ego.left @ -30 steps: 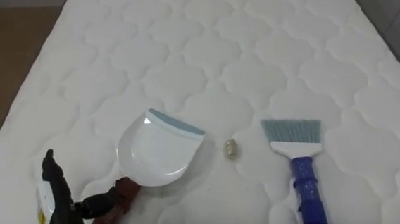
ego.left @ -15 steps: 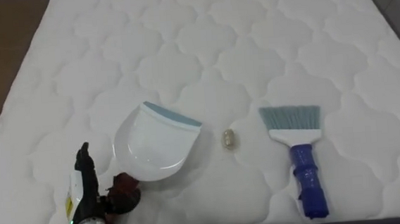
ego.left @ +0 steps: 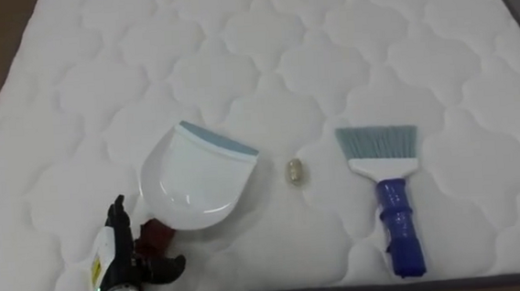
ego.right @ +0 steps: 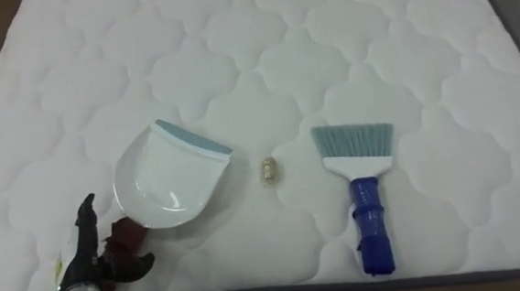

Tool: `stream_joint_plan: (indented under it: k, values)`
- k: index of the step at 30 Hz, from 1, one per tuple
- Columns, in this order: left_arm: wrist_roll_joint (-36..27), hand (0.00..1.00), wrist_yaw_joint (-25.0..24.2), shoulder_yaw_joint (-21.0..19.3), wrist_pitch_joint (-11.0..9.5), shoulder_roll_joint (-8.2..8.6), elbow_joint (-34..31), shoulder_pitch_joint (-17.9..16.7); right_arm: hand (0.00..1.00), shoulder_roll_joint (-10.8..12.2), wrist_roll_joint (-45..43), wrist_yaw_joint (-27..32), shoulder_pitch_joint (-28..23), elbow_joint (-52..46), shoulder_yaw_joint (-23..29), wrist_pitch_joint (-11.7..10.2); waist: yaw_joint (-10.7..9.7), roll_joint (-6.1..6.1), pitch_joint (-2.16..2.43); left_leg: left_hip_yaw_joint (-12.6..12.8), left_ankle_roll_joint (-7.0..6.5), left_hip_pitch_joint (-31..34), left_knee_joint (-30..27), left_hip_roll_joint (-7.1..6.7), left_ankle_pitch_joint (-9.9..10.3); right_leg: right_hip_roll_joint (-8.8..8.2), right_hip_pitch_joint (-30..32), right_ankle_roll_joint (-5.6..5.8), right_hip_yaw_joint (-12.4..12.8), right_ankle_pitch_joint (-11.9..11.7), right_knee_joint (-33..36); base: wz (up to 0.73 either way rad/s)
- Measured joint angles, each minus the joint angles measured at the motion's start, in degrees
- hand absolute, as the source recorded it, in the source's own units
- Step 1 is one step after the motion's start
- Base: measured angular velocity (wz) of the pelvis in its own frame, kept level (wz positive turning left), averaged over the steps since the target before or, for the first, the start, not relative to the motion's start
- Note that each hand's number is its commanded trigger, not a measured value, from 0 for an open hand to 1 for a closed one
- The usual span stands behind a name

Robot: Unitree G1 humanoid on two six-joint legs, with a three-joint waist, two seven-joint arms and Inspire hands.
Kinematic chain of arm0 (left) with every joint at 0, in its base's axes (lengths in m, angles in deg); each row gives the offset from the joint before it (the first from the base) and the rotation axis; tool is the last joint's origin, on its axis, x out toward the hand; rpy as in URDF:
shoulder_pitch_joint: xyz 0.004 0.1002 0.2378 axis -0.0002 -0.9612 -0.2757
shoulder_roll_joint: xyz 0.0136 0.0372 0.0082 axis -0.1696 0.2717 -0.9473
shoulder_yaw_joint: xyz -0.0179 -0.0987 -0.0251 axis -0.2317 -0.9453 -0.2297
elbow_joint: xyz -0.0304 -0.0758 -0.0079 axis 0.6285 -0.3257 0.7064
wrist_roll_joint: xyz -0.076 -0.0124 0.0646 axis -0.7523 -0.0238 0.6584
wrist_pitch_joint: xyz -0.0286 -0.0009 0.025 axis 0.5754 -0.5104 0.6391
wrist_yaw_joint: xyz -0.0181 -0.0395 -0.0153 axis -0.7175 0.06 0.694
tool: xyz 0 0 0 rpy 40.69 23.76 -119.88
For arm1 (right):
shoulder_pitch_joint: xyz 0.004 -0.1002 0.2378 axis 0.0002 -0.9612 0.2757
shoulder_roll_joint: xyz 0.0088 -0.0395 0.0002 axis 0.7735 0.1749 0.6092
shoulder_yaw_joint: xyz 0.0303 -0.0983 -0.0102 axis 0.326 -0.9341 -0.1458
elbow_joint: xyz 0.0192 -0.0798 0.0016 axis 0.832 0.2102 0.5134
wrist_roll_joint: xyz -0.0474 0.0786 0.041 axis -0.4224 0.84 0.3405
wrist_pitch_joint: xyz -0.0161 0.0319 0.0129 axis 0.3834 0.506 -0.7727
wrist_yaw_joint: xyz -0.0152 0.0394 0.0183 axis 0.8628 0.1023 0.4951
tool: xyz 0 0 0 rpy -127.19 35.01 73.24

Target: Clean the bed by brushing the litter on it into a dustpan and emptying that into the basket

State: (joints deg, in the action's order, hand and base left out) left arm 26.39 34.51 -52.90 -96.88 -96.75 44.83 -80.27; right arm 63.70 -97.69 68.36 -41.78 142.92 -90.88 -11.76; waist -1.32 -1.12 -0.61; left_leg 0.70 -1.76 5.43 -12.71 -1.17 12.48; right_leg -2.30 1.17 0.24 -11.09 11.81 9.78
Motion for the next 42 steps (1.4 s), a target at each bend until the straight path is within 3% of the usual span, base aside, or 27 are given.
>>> stream_joint_plan:
  k: [5, 7, 8, 9, 10, 11, 12, 13, 14, 15, 17, 20, 27, 42]
  values:
    - [0.0, 0.0, -0.8, 0.1, 0.0, -0.13, 3.0, 0.7, 0.0, 0.2, 0.0, 0.0, 0.9, 0.4, -0.1, -0.2, -0.1, -0.01, -0.02, -0.3, 0.0, 0.7, 0.1, 0.16, 0.0, 0.04, 1.1, 0.0, 0.0, 0.0, 0.0, -0.01]
    - [0.3, 0.0, -1.2, 0.1, 0.2, -0.12, 4.3, 1.3, 0.0, 0.2, 0.3, 0.1, 1.1, 0.6, -0.2, -0.3, 0.0, 0.15, -0.1, -1.7, 0.02, 0.9, 0.3, 0.41, -0.1, 0.19, 2.3, 0.0, -0.6, 0.0, 1.5, -0.05]
    - [1.2, 0.0, -1.3, 0.1, 0.6, -0.21, 5.0, 1.9, 0.0, 0.1, 0.8, 0.8, 1.5, 0.8, -0.1, -0.7, 0.4, 0.47, -0.33, -5.0, 0.19, 0.8, 0.6, 0.88, -0.6, 0.5, 5.1, -0.11, -1.4, 0.7, 5.0, -0.39]
    - [1.2, 0.0, -1.3, 0.1, 0.7, -0.62, 6.0, 2.6, 0.0, 0.1, 1.1, 1.3, 2.1, 0.9, -0.2, -1.2, 1.3, 0.63, -0.64, -8.9, 0.31, 1.0, 0.7, 1.36, -0.6, 1.45, 8.1, -1.53, -0.3, 0.0, 3.2, -0.58]
    - [1.2, 0.0, -1.3, 0.1, 0.8, -0.9, 6.7, 2.9, 0.0, 0.2, 1.3, 1.6, 2.6, 0.9, -0.6, -1.4, 1.8, 0.19, -0.72, -9.1, 0.38, 1.1, 0.5, 1.36, -0.5, 1.68, 9.6, -2.39, -0.1, -2.6, 0.3, -0.47]
    - [1.3, 0.0, -1.6, 0.2, 1.3, -0.7, 8.6, 3.4, 0.0, -0.2, 1.7, 2.4, 3.3, 1.0, -2.7, -1.4, 0.9, 1.11, -0.37, -8.6, 1.55, 2.3, -0.3, 2.29, -0.4, 2.14, 8.9, -3.22, -1.8, -6.1, -0.3, -0.08]
    - [1.3, 0.0, -2.1, 0.1, 1.4, -0.63, 9.4, 3.6, 0.0, -0.2, 2.1, 2.9, 3.6, 1.7, -4.3, -1.2, -0.2, 1.11, -0.43, -5.4, 2.89, 3.0, -0.5, 2.47, -0.6, 1.92, 8.6, -3.43, -1.9, -6.3, -0.3, 0.2]
    - [1.3, 0.0, -2.2, 0.1, 1.4, -0.6, 9.8, 3.9, 0.0, -0.1, 2.4, 3.0, 3.6, 2.1, -4.8, -1.2, -0.6, 1.09, -0.46, -3.4, 3.34, 3.2, -0.1, 2.74, -0.9, 1.89, 8.3, -3.43, -1.3, -6.3, -0.3, 0.39]
    - [1.2, 0.0, -2.2, 0.1, 1.4, -0.61, 10.1, 4.7, 0.0, 0.0, 2.9, 3.2, 3.6, 2.4, -4.8, -1.1, -1.2, 0.93, -0.57, -0.3, 3.14, 4.7, 2.0, 3.11, -2.2, 1.87, 8.2, -3.39, 1.1, -6.3, -0.3, 0.53]
    - [1.3, 0.0, -2.3, 0.2, 1.4, -0.72, 10.2, 5.8, 0.0, 0.2, 2.9, 3.2, 3.4, 2.7, -4.7, -1.0, -1.5, 0.43, -0.83, 2.5, 1.91, 6.4, 2.8, 3.49, -4.9, 1.61, 8.3, -2.86, 2.6, -5.9, 0.0, 0.49]
    - [1.5, 0.0, -2.6, 0.2, 1.5, -0.72, 10.8, 6.5, 0.0, 0.3, 3.0, 2.9, 3.6, 2.9, -4.7, -0.8, -1.1, -0.06, -0.75, 4.1, 1.51, 5.9, 3.1, 3.24, -5.7, 1.5, 8.6, -2.56, 2.2, -5.9, 0.0, 0.21]
    - [1.7, 0.0, -3.8, 0.8, 2.3, -0.58, 11.7, 6.6, 0.0, 0.3, 3.4, 2.8, 3.8, 2.8, -4.8, -0.7, 0.1, -0.03, -0.77, 4.1, 1.4, 6.0, 3.0, 2.66, -5.8, 1.23, 8.7, -2.49, 1.3, -5.8, -0.3, -0.05]
    - [0.6, 0.0, -4.9, 1.2, 4.9, -0.44, 13.4, 7.6, 0.0, 0.2, 7.0, 2.5, 4.8, 3.4, -5.2, 1.7, -0.1, 0.43, -0.68, 4.6, 1.42, 6.9, 2.1, 2.32, -5.8, 1.11, 9.5, -2.49, 1.3, -5.2, 0.1, -0.02]
    - [0.4, 0.0, -4.6, 1.1, 6.1, 0.18, 18.0, 10.7, 0.0, -0.1, 10.9, 3.3, 5.9, 4.6, -7.4, 1.8, -0.4, 0.7, -0.53, 5.4, 1.44, 8.2, 1.8, 2.35, -5.9, 0.89, 11.5, -2.53, 1.6, -5.0, 1.3, -0.01]
